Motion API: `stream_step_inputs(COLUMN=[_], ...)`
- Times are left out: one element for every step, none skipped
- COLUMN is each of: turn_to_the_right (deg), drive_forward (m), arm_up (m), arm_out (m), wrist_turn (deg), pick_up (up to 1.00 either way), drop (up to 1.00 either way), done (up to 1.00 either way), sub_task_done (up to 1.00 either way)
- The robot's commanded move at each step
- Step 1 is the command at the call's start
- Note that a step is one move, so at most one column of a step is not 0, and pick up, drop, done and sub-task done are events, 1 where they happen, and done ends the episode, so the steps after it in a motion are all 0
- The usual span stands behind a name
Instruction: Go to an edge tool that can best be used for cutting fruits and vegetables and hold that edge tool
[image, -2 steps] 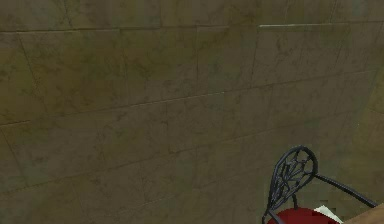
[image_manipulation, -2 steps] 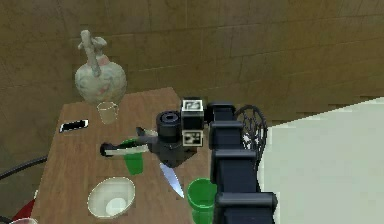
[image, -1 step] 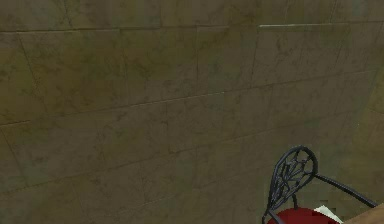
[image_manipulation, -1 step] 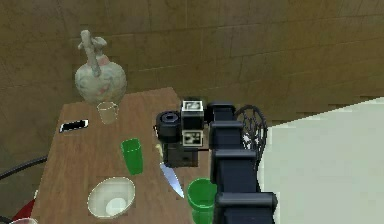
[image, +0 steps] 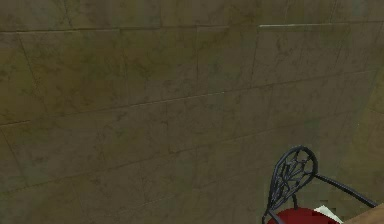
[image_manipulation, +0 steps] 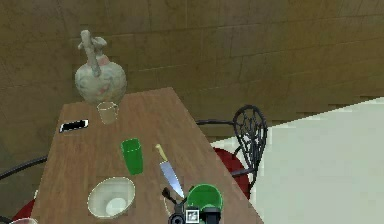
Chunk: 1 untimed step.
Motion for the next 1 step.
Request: stream_step_inputs(turn_to_the_right=[0.0], drive_forward=[0.0], arm_up=[0.0], arm_out=[0.0], wrist_turn=[0.0], pick_up=[1.0], drop=[0.0], done=[0.0], sub_task_done=[0.0])
